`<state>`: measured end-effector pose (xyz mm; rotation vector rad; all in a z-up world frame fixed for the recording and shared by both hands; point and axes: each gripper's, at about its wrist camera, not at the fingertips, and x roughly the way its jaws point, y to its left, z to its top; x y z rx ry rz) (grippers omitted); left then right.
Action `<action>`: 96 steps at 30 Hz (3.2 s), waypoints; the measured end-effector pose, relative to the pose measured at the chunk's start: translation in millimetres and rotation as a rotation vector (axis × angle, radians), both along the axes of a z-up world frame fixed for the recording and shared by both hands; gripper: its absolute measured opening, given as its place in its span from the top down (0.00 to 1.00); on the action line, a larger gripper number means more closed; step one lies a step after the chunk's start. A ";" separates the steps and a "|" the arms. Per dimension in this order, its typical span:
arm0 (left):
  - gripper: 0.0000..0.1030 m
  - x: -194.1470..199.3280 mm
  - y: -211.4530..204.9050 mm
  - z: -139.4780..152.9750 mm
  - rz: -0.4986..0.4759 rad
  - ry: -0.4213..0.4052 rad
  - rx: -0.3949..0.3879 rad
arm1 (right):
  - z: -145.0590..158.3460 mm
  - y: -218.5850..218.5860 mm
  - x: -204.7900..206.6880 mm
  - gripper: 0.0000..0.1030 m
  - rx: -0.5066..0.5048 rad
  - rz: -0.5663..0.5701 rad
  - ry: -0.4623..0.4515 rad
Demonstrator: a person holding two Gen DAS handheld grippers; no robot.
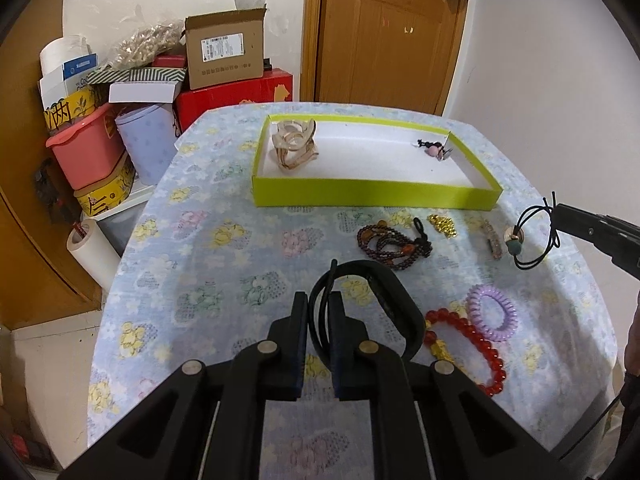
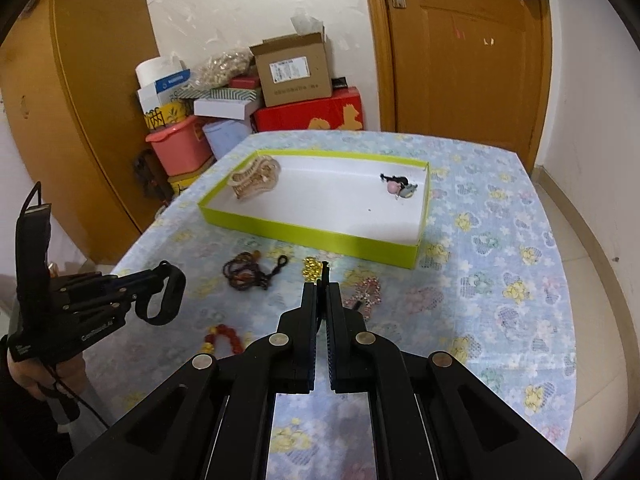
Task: Organize jewelry
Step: 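Carry the band and necklace into the tray and release both, then reach the left tool to the blue coil hair tie and grasp it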
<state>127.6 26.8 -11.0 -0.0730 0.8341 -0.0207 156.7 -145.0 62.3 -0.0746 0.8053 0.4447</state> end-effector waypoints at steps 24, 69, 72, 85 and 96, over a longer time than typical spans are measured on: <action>0.90 78.3 -0.4 32.4 -0.044 -0.023 -0.001 | 24.4 -0.1 55.2 0.96 0.001 -0.004 -0.067; 0.86 151.6 20.6 -7.1 0.052 0.051 0.053 | -44.2 -18.1 130.6 0.84 -0.051 -0.110 0.081; 0.85 148.1 19.4 -6.0 0.051 0.048 0.055 | -41.3 -19.2 125.5 0.84 -0.049 -0.112 0.075; 0.75 110.9 20.1 11.0 0.050 -0.007 0.028 | -19.9 -23.8 84.5 0.84 -0.016 -0.115 0.041; 0.75 35.6 6.8 31.8 0.026 -0.047 -0.022 | -1.8 -21.5 8.0 0.82 -0.029 -0.106 0.002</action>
